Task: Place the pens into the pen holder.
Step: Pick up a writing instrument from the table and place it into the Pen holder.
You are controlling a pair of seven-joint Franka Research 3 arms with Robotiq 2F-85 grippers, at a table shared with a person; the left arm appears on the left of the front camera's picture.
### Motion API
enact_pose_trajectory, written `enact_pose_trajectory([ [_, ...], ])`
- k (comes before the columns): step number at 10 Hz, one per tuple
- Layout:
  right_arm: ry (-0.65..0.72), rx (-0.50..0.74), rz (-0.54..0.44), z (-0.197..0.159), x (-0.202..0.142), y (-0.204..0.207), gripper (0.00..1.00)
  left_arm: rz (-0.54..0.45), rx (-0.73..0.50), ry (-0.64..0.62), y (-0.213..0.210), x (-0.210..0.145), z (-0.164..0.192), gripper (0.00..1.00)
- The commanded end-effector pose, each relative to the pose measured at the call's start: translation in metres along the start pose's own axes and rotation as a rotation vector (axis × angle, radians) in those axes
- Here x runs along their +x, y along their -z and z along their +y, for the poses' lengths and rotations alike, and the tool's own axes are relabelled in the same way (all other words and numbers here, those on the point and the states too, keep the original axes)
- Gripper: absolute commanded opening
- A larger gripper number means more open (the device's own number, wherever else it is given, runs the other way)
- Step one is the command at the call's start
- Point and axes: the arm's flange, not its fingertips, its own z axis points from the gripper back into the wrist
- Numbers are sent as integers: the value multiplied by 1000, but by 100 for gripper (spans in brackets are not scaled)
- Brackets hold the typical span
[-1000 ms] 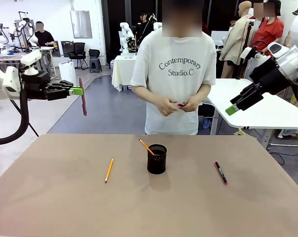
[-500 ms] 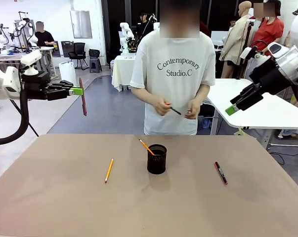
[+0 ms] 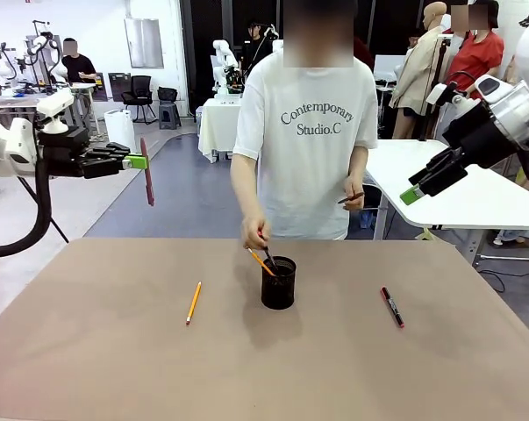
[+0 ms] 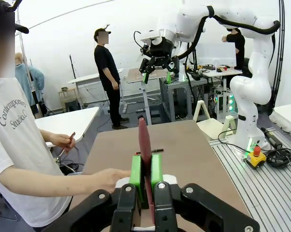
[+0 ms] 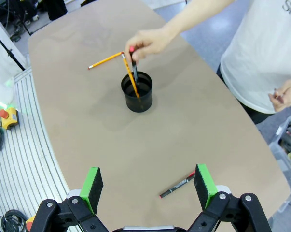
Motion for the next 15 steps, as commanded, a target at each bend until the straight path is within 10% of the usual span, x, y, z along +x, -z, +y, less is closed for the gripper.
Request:
enact_pose_trajectory([
  [1,0,-1,-12,0,1,-1,100,7,-2,3,-2,1,0,0],
  [15,0,-1,-12,0,1,-1,100,7,-2,3,-2,1,0,0],
])
